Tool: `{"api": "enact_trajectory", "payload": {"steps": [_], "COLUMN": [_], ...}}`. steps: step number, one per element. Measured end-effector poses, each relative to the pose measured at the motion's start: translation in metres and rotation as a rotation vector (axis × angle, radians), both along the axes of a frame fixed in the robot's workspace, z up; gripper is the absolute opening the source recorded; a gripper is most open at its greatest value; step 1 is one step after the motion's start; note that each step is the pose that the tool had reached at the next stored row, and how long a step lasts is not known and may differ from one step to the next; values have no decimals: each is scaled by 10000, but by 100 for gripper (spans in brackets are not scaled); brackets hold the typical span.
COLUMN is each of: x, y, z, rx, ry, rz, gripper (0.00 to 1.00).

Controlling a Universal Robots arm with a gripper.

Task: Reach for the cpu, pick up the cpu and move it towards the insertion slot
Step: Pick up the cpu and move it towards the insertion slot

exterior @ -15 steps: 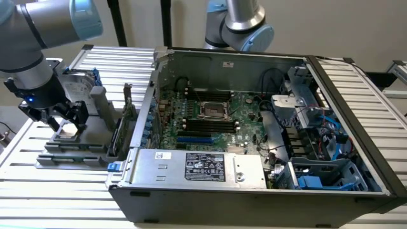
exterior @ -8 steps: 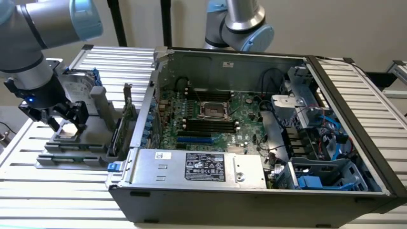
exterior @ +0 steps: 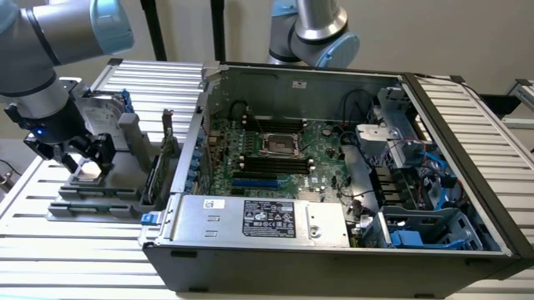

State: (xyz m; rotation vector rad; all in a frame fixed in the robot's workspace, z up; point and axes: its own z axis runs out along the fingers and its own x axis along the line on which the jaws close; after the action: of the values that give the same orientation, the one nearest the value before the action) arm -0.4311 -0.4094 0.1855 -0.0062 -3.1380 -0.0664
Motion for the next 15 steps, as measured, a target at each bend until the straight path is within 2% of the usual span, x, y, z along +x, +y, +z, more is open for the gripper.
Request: {"api": "enact_trajectory", "payload": {"steps": [15], "x": [-3], "y": [0], "z": [-21], "rx": [-1], "ry": [2], "rz": [-48], "gripper": [71]}}
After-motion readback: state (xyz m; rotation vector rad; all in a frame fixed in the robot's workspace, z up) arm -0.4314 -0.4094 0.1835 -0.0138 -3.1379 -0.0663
